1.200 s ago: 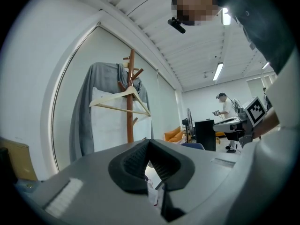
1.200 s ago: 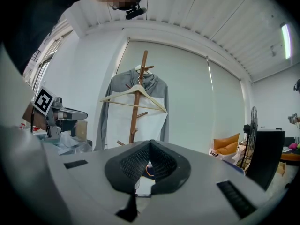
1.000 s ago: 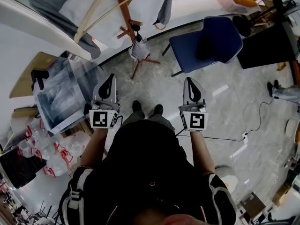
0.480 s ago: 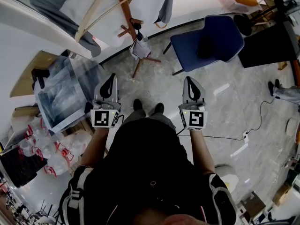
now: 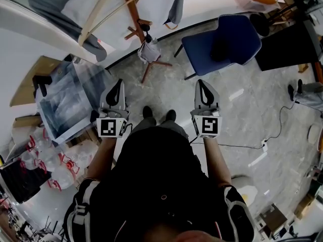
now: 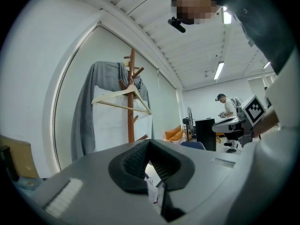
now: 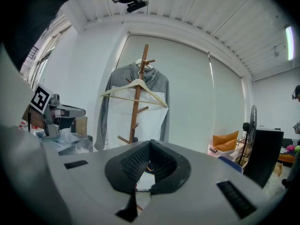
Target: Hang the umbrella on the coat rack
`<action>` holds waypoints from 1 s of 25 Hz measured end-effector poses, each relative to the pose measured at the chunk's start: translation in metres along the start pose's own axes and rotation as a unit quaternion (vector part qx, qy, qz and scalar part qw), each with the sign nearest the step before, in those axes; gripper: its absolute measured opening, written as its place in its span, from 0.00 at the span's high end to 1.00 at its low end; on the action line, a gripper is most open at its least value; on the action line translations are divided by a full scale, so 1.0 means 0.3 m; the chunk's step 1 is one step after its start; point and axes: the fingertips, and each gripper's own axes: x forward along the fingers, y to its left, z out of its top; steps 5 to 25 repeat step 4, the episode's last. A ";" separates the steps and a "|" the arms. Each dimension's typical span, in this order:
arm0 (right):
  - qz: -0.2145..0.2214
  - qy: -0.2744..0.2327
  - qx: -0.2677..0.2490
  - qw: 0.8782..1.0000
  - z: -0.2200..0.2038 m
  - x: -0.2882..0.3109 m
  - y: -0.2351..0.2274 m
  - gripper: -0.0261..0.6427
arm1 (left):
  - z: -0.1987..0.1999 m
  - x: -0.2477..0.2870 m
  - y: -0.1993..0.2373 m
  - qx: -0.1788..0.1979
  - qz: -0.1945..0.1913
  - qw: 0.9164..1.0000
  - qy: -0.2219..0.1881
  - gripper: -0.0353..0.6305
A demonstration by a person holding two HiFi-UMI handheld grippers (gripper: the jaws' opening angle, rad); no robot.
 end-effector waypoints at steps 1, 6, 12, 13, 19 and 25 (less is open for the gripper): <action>0.000 -0.002 -0.001 1.000 0.002 0.000 0.000 0.96 | 0.000 0.000 0.000 0.000 0.000 1.000 0.000 0.95; 0.000 0.000 -0.001 1.000 0.000 0.001 0.003 0.96 | -0.002 -0.002 0.002 0.001 0.001 1.000 0.002 0.95; 0.000 0.000 -0.001 1.000 0.000 0.001 0.003 0.96 | -0.002 -0.002 0.002 0.001 0.001 1.000 0.002 0.95; 0.000 0.000 -0.001 1.000 0.000 0.001 0.003 0.96 | -0.002 -0.002 0.002 0.001 0.001 1.000 0.002 0.95; 0.000 0.000 -0.001 1.000 0.000 0.001 0.003 0.96 | -0.002 -0.002 0.002 0.001 0.001 1.000 0.002 0.95; 0.000 0.000 -0.001 1.000 0.000 0.001 0.003 0.96 | -0.002 -0.002 0.002 0.001 0.001 1.000 0.002 0.95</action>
